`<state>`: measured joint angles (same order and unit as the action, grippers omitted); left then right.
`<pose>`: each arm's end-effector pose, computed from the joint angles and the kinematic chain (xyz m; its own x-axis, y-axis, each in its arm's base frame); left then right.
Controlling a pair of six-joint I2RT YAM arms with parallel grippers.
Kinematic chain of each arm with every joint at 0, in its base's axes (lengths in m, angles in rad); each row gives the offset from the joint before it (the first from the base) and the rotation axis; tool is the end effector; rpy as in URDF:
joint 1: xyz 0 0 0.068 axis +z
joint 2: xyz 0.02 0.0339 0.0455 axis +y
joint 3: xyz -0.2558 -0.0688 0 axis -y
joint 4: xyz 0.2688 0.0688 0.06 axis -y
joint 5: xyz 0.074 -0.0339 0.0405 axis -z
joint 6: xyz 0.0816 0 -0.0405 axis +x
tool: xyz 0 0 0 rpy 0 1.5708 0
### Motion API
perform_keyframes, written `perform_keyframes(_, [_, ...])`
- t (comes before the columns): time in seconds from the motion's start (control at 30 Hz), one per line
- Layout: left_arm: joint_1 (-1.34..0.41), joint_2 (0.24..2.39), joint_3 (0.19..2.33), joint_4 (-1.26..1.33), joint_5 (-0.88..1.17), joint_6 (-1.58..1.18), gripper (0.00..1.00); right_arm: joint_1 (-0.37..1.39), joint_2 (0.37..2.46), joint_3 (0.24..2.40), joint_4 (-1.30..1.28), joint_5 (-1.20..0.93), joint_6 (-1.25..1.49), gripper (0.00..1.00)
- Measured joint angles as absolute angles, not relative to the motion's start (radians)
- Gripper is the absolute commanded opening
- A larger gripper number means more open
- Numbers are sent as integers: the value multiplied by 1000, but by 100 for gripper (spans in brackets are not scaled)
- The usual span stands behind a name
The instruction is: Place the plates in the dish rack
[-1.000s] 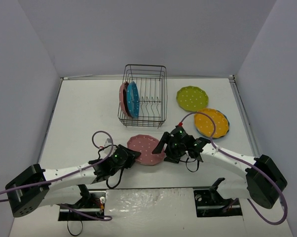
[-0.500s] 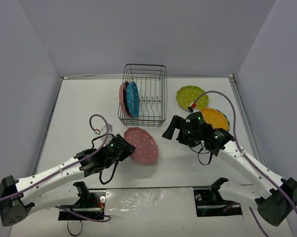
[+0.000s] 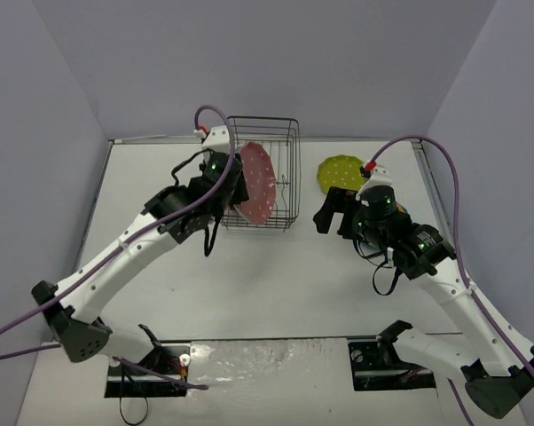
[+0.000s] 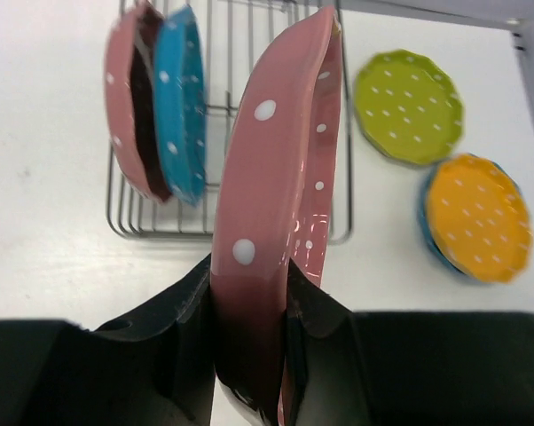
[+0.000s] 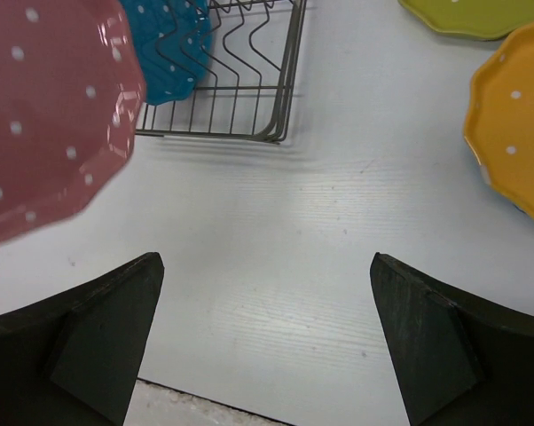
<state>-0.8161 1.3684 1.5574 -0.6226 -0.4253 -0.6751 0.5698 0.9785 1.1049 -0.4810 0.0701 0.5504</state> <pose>0.2684 -0.2362 0.4112 -0.4791 -0.3215 -0.8167 0.1379 0.8914 -0.4318 0.2405 0.1473 0.3652 -0.5017 0.2982 -0.8120 -0.2586 0.8441 0.4698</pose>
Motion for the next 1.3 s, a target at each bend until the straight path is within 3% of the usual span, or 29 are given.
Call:
perform_keyframes(0.2, [-678,1667,1836,-669,-445,-437,0,569,979,1105,-494,107,503,100])
perform_keyframes(0.6, [-641,2093,2197,-678,-493,-200,0,557,980,1105,-499,130,473,100])
perform_keyframes(1.3, [-632,2123,2179,-630,-551,-192,0,544,1001,1095,-499,151,463,100])
